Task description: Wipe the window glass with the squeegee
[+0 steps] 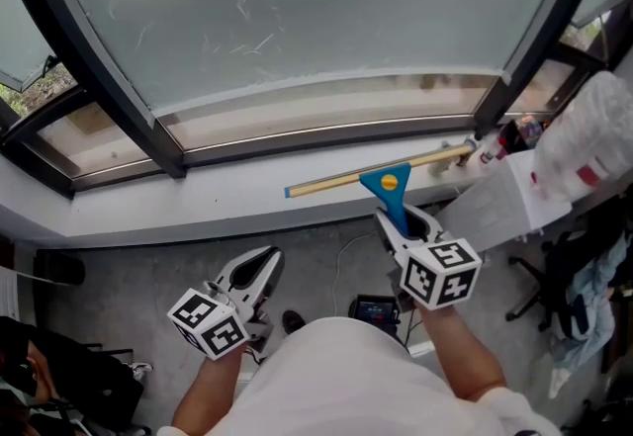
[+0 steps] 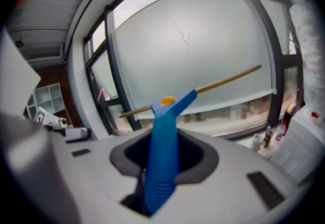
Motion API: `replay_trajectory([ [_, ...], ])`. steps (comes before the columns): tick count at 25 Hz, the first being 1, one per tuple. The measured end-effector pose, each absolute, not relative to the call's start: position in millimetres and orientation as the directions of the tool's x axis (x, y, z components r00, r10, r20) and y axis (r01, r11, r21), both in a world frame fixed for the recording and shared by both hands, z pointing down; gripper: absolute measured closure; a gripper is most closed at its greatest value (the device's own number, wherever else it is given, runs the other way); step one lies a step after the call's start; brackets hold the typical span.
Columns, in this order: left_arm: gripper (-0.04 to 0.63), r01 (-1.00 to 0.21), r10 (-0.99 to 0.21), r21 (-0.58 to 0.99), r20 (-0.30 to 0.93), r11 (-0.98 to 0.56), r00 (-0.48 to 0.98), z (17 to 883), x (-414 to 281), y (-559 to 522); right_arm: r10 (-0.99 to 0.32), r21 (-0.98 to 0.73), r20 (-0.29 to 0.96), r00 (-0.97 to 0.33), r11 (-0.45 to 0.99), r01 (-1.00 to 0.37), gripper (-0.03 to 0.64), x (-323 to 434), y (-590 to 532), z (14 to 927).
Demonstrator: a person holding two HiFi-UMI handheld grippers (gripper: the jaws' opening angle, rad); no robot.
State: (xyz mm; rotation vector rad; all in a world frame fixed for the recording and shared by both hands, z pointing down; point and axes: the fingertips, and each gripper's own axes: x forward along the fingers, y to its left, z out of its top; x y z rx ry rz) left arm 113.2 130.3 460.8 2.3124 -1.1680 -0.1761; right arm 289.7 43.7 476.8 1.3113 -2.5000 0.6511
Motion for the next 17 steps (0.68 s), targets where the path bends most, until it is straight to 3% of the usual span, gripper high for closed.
replay_trajectory([
  [17, 0.549, -0.702, -0.775, 0.48, 0.068, -0.526, 0.628, 447.9, 129.1, 114.4, -0.76, -0.236, 0.328, -0.562, 0.51, -0.827, 0.482, 296.0, 22.3, 453.8],
])
